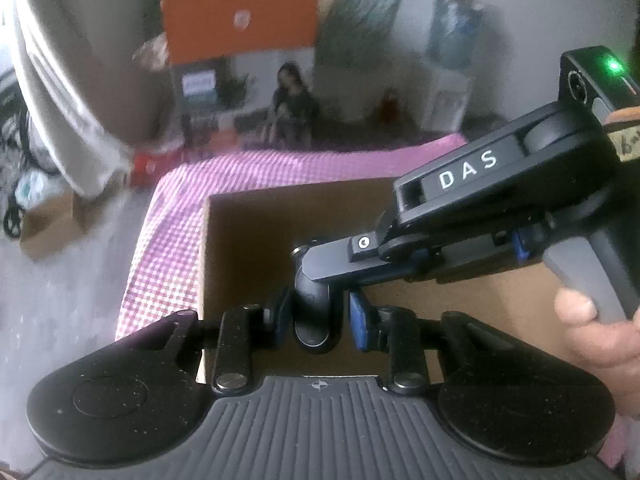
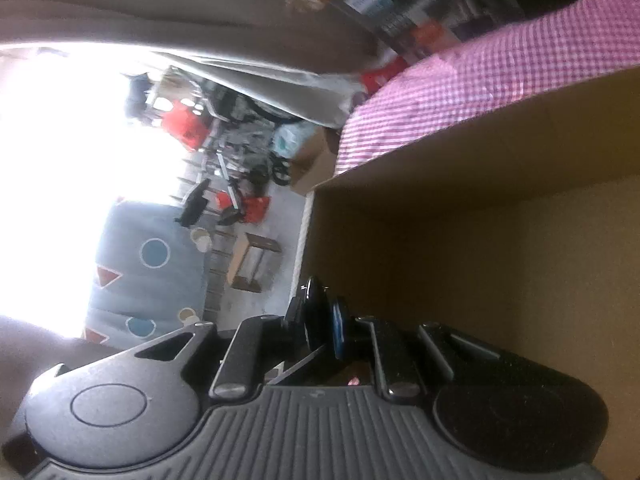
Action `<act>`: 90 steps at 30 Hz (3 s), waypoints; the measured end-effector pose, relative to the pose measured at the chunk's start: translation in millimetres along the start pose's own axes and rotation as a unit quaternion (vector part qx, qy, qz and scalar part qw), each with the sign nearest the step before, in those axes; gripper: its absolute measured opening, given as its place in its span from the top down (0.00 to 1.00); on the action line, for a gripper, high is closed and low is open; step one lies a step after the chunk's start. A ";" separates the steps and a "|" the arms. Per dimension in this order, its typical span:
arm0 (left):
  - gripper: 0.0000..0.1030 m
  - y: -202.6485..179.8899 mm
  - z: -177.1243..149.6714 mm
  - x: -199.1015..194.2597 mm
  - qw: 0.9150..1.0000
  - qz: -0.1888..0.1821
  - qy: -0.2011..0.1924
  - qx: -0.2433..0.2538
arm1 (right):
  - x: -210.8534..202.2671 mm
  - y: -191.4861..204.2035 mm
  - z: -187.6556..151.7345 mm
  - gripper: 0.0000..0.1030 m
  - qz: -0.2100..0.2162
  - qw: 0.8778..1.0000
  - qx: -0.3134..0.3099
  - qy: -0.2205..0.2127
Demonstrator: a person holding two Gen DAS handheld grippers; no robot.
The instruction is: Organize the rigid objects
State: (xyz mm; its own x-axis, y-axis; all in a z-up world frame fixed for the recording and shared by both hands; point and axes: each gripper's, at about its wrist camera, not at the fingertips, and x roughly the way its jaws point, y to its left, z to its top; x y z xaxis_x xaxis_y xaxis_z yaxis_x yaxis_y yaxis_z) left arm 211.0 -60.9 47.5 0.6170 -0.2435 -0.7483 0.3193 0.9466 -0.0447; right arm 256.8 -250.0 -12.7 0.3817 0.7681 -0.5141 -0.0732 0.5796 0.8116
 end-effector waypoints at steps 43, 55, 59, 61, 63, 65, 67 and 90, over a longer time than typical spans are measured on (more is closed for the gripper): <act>0.06 -14.7 -91.6 -131.2 0.986 -0.111 -0.118 -0.045 | -156.1 -0.9 -143.7 0.54 0.019 0.988 -0.064 -0.138; 0.11 -72.5 -160.6 -97.8 0.984 -0.150 -0.037 0.086 | -171.4 -92.8 -258.4 0.55 -0.030 0.982 0.044 -0.180; 0.25 -96.6 -176.3 -94.0 0.977 -0.149 -0.027 0.147 | -163.1 -124.4 -278.9 0.55 -0.038 0.977 0.094 -0.187; 0.31 -106.4 -179.7 -88.5 0.974 -0.147 -0.020 0.174 | -157.6 -136.7 -281.4 0.56 -0.029 0.976 0.112 -0.184; 0.38 -112.2 -182.5 -83.0 0.970 -0.150 -0.009 0.189 | -152.4 -145.9 -283.3 0.57 -0.023 0.976 0.122 -0.181; 0.42 -116.6 -187.3 -77.9 0.968 -0.151 0.006 0.199 | -148.7 -153.2 -287.1 0.59 -0.017 0.975 0.130 -0.179; 0.46 -118.5 -188.1 -69.8 0.968 -0.147 0.018 0.203 | -143.2 -158.3 -286.8 0.61 -0.011 0.975 0.138 -0.172; 0.76 -120.4 -193.8 -56.3 0.966 -0.145 0.022 0.214 | -117.9 -141.5 -276.9 0.72 0.036 0.980 0.117 -0.158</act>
State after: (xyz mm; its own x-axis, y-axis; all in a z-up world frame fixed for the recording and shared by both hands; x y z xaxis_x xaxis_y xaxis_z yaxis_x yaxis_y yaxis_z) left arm -1.5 -120.2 -33.3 0.4280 -0.4676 -0.7734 0.7480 0.6635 0.0128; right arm -33.0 -347.2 -143.8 0.6520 0.6613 -0.3710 0.0884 0.4196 0.9034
